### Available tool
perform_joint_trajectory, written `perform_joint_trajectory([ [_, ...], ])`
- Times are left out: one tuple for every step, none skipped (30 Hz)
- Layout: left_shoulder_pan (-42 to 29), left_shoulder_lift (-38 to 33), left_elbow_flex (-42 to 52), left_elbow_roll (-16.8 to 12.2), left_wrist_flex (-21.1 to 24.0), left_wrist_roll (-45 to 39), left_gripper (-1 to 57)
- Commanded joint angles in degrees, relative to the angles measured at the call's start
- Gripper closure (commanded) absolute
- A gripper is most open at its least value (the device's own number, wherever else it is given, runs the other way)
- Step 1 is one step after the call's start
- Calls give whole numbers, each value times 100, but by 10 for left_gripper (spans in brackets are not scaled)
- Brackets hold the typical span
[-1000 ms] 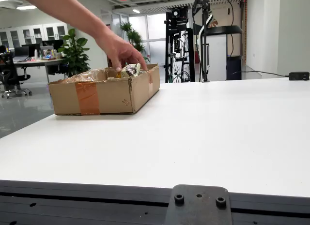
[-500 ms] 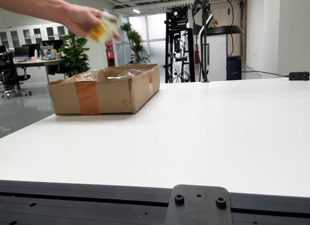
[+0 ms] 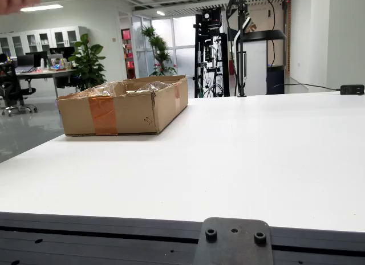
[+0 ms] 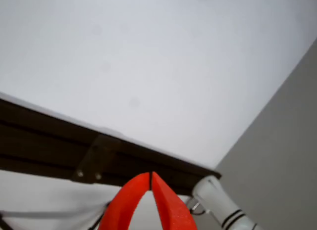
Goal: Grasp a snack and put it in the bin.
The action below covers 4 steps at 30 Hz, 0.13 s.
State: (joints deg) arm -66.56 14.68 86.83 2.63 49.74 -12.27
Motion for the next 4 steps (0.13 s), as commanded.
perform_joint_trajectory([
  [88,0,0,1,1,-3,561],
  [106,0,0,1,1,-3,561],
  [122,0,0,1,1,-3,561],
  [137,0,0,1,1,-3,561],
])
